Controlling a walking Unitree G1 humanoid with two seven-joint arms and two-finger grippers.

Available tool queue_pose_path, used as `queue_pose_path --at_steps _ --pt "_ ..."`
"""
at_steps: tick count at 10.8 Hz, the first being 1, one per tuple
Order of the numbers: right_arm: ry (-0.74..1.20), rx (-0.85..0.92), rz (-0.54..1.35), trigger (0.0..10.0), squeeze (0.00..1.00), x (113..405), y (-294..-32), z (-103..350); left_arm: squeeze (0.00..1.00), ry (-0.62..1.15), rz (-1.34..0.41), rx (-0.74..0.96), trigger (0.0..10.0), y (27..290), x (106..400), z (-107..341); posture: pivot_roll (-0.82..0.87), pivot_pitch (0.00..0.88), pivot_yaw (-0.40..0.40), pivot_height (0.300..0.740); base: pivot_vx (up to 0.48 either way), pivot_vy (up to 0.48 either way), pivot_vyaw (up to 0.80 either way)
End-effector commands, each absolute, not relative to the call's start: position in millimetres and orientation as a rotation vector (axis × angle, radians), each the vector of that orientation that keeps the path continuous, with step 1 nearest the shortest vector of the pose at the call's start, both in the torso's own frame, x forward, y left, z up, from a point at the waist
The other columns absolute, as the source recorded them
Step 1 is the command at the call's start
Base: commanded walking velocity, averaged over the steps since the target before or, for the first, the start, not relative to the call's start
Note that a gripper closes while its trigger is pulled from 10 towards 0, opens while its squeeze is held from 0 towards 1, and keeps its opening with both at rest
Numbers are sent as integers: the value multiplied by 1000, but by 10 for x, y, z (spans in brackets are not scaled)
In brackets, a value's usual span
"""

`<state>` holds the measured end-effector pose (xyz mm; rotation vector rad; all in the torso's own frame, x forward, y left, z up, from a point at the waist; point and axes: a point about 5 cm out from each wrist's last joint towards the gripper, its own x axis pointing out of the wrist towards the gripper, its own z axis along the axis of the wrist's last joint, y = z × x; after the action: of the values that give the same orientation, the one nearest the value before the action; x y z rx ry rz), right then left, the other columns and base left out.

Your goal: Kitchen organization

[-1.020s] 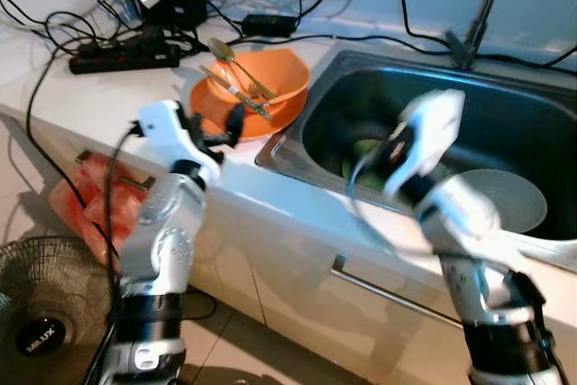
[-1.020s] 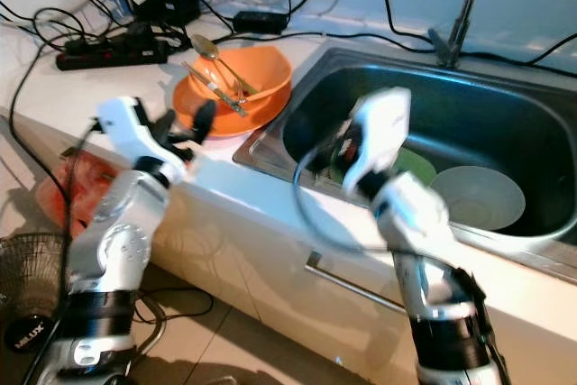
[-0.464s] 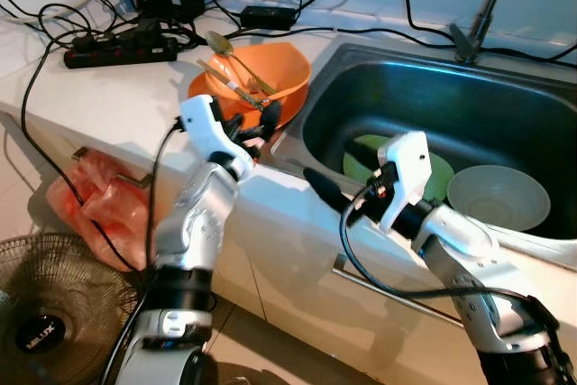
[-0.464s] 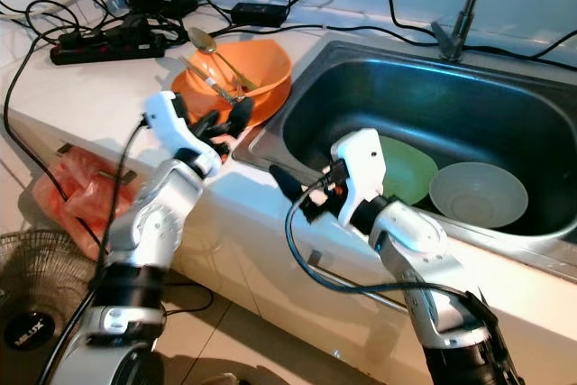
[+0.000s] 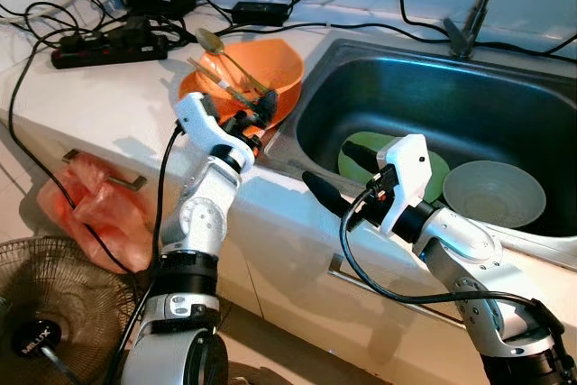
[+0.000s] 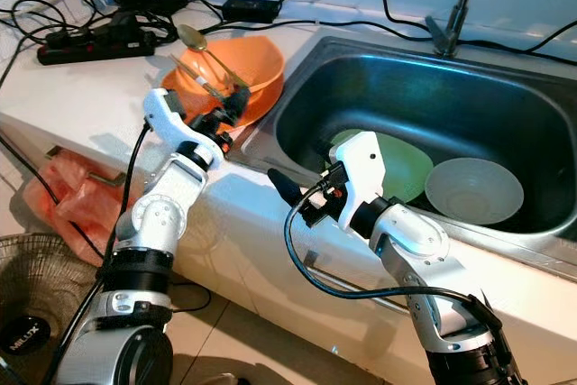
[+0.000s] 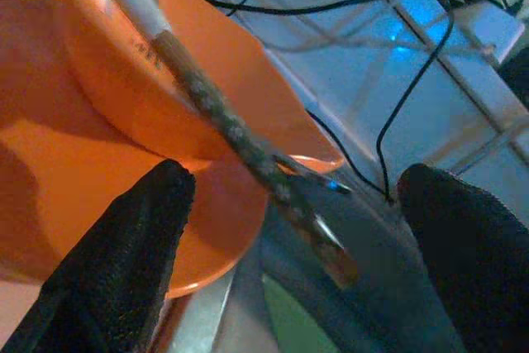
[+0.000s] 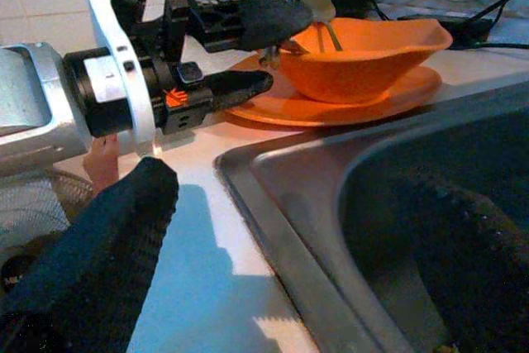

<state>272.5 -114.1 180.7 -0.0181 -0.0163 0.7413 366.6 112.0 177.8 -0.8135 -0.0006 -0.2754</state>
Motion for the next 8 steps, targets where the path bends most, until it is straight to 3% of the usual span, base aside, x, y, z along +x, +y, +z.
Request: queue_pose_path --at_steps 1,2,3,4,5,6,7,8 --pt "-23 -27 762 10000 0 2704 -1110 1835 0 17 -271 -842 9490 1122 3681 1761 24 94 99 740 0 0 0" --pt "-27 -32 760 10000 0 2709 -1106 1838 0 24 -271 -865 3686 1121 3677 1745 25 92 100 740 0 0 0" --pt "-31 -34 758 10000 0 2718 -1102 1839 0 24 -284 -893 0 1109 3674 1754 26 88 101 740 0 0 0" --pt "-34 -35 757 10000 0 2726 -1098 1842 0 33 -292 -898 6392 1097 3675 1757 28 86 101 740 0 0 0" --pt "-36 -37 756 10000 0 2733 -1093 1842 0 34 -296 -900 10000 1092 3681 1762 28 86 101 740 0 0 0" --pt "-39 -40 752 10000 0 2745 -1090 1844 0 32 -299 -928 7647 1098 3684 1789 29 84 100 740 0 0 0" --pt "-41 -42 749 10000 0 2750 -1091 1845 0 17 -307 -953 4549 1096 3676 1824 31 82 101 740 0 0 0" --pt "-41 -43 749 10000 0 2752 -1091 1845 0 12 -312 -964 0 1094 3670 1836 31 82 101 740 0 0 0"
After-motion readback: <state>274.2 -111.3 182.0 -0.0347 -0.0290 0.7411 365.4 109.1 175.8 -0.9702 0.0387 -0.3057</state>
